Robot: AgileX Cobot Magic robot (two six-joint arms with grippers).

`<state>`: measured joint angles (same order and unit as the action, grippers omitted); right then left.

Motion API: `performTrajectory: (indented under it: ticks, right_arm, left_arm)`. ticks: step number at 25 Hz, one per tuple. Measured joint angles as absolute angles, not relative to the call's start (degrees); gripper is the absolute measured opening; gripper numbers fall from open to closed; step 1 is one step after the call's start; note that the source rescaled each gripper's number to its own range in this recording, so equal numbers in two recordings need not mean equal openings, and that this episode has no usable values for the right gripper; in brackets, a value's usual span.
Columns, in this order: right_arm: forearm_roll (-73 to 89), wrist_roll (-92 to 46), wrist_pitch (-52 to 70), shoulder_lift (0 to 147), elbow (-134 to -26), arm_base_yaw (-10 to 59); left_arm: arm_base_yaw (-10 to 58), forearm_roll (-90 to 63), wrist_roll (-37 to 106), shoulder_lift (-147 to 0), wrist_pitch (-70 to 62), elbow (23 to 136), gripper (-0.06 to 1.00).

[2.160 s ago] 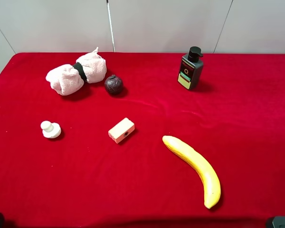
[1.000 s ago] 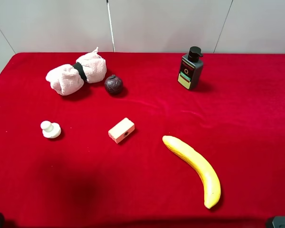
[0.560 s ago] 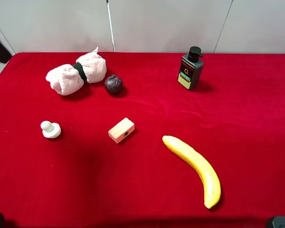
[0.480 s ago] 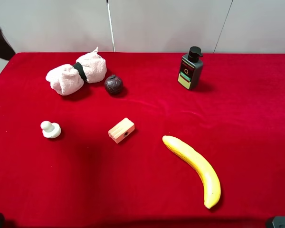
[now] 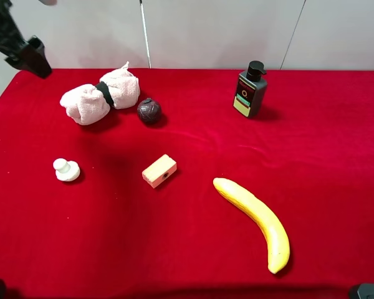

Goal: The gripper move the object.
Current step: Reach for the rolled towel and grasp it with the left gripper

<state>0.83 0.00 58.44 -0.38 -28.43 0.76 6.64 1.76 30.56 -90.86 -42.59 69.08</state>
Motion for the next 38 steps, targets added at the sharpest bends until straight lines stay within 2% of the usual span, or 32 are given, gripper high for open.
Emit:
performTrajectory:
  ticks: [24, 38]
  right_arm:
    - [0.8, 0.0, 58.5, -0.4, -28.4, 0.8]
    - [0.9, 0.0, 58.4, -0.4, -28.4, 0.8]
  left_arm:
    - [10.4, 1.5, 30.7, -111.5, -26.9, 69.3, 0.93]
    - [10.6, 1.5, 30.7, -116.7, -23.7, 69.5, 0.93]
